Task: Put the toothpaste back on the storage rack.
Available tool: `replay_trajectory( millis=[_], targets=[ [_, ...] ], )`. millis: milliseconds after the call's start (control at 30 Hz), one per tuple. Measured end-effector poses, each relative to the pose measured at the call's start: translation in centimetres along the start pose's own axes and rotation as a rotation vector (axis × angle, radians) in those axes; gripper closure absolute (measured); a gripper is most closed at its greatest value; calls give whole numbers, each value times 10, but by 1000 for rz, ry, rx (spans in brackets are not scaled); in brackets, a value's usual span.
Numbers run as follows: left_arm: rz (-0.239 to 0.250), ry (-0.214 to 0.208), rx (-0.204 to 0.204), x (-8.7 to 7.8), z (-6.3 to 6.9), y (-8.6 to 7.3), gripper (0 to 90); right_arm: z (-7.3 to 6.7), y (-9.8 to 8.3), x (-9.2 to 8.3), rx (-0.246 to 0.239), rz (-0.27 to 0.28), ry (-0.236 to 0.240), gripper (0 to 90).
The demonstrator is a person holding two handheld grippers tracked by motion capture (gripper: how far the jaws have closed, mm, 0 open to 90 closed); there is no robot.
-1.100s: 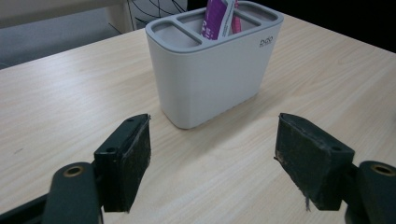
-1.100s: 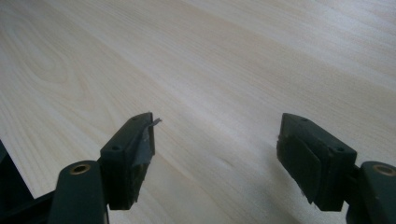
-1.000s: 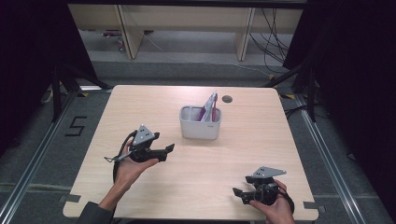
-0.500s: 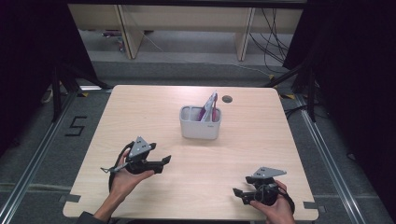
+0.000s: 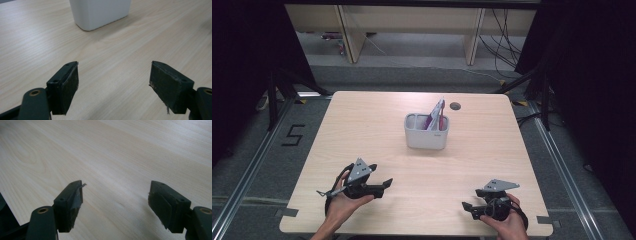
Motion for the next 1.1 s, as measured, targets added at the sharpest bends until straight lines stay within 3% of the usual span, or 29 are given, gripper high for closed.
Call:
replay_trajectory(
  millis=[67, 100, 167, 200, 233, 333, 433, 467, 600, 733, 800, 833, 900, 933, 1000, 1033, 1100],
  targets=[
    [-10, 7, 8, -2, 1, -5, 227, 0, 0, 0, -11, 0, 0, 287],
    [-13, 3, 7, -3, 2, -7, 227, 2, 1, 3, -46, 19, 14, 287],
    [-17, -2, 13, -5, 4, -10, 226, 2, 1, 2, -42, 6, -2, 287],
    [-24, -4, 18, -6, 5, -12, 224, -1, -1, 1, -16, -7, 4, 287],
    [-36, -5, 33, -7, 5, -13, 224, 0, -1, 1, -20, -6, 5, 287],
    [-27, -6, 13, -8, 8, -15, 223, -1, 0, 1, -28, 1, 3, 287],
    [-40, -13, 24, -11, 9, -19, 220, -1, 1, 2, -36, 7, 0, 287],
    [-30, -12, 8, -11, 12, -20, 220, -1, 1, 2, -37, 4, -1, 287],
    [-48, -19, 23, -16, 14, -26, 218, -1, 1, 2, -49, 7, 2, 287],
    [-60, -29, 17, -18, 18, -31, 213, -3, -1, 2, -12, -2, -5, 287],
    [-51, -32, 13, -18, 19, -32, 212, -2, 0, 2, -26, 2, -3, 286],
    [-72, -31, 34, -20, 19, -35, 211, -2, 0, 2, -31, 4, -5, 286],
    [-60, -44, 9, -21, 22, -35, 209, -1, 1, 2, -43, 8, -1, 286],
    [-61, -49, 7, -21, 23, -36, 209, -1, 1, 2, -52, -9, 25, 286],
    [-57, -55, -8, -22, 25, -36, 206, -5, -1, 2, -2, -7, 16, 286],
    [-71, -59, 9, -24, 24, -38, 204, -3, -1, 1, -9, -3, -4, 286],
    [-68, -66, 4, -25, 27, -39, 204, -3, -1, 1, -12, -7, -5, 286]
  ],
)
Point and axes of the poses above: each handheld gripper's, and its own axes: x roughly forward along the jaws, y roughly out of its top, z roughly to its right, the point moved 7 cm from there along x, roughly forward along the jaws, and after that the axes turned 9 degrees about x, right-handed, at the moved point
